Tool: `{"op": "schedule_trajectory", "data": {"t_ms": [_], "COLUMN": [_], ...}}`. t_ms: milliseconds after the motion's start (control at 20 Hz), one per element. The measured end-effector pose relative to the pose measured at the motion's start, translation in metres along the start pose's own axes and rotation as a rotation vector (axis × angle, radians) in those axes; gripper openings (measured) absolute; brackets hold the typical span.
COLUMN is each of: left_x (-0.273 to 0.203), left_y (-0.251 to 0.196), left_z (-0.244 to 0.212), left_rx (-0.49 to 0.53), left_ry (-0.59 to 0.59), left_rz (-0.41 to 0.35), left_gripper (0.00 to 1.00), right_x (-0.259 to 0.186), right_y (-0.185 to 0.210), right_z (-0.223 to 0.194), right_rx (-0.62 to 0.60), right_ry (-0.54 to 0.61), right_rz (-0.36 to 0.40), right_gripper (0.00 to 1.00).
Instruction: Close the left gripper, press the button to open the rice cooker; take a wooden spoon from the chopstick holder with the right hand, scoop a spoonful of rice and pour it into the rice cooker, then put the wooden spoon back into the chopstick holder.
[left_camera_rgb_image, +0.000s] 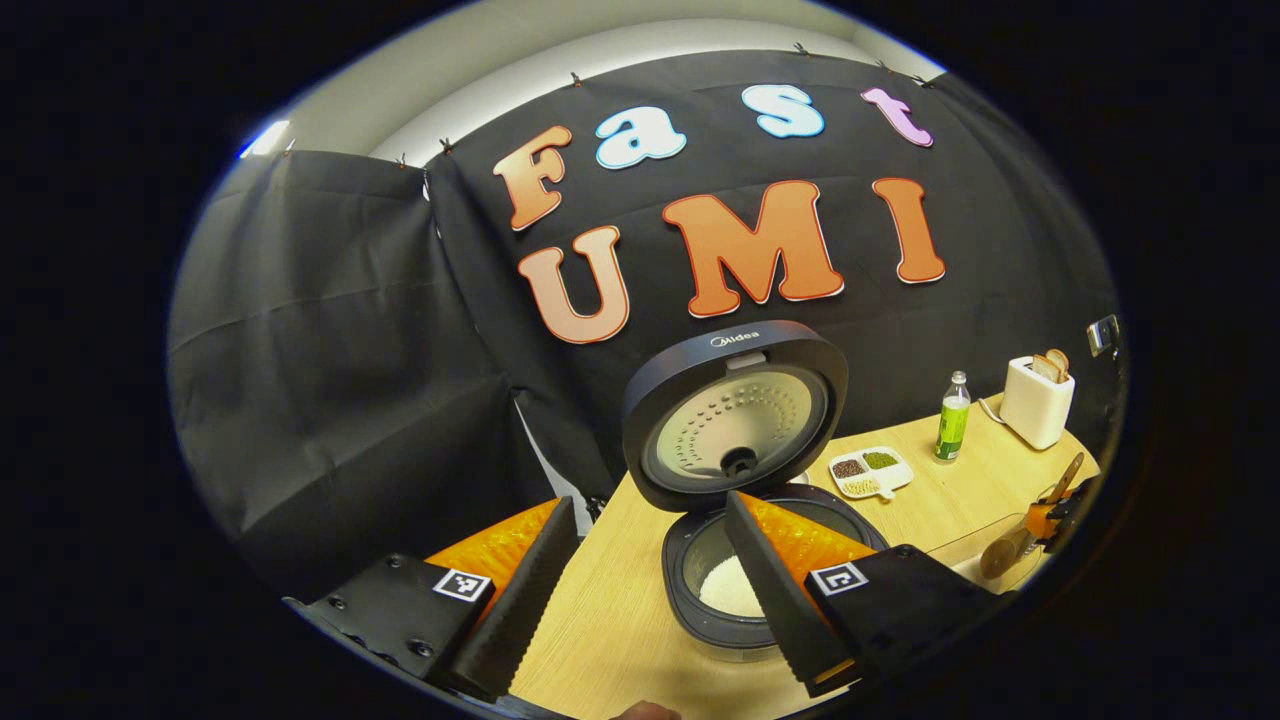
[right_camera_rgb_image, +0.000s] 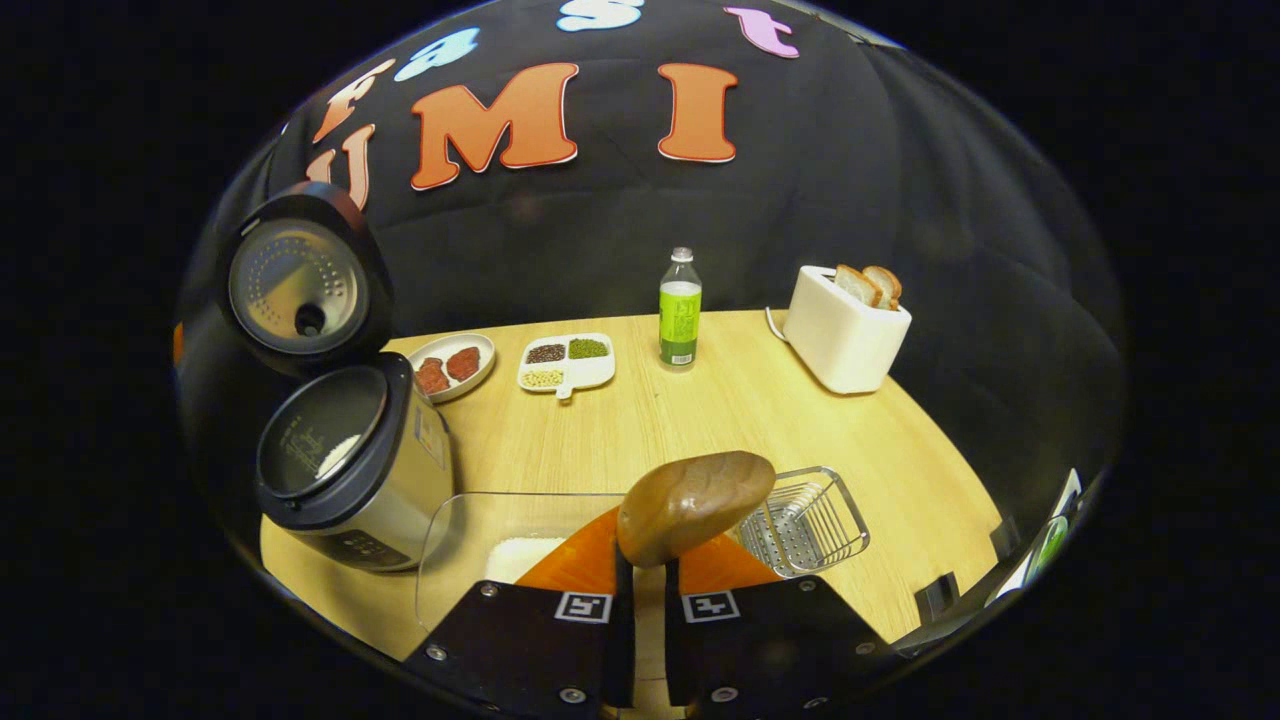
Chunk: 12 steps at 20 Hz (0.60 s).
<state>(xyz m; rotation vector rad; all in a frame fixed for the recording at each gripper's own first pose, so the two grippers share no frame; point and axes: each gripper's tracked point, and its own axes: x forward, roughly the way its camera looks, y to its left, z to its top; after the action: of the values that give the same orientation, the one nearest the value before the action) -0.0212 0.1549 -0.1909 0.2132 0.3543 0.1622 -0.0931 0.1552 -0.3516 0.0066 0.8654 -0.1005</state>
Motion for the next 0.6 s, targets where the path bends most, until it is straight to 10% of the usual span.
{"op": "schedule_trajectory", "data": {"t_ms": [400, 600], "left_x": [0.013, 0.016], "left_y": [0.002, 0.007], "left_z": [-0.002, -0.006], "left_rx": [0.045, 0.044], "left_ry": [-0.011, -0.007], "left_rz": [-0.054, -0.05], "left_gripper": [0.93, 0.93], "right_x": [0.011, 0.009], "right_y": [0.019, 0.021], "right_z": [-0.032, -0.041], "right_rx": [-0.205, -0.109], "right_ry": [-0.071, -0.048], "right_rz": [-0.091, -0.108], "right_gripper": [0.1, 0.09]}}
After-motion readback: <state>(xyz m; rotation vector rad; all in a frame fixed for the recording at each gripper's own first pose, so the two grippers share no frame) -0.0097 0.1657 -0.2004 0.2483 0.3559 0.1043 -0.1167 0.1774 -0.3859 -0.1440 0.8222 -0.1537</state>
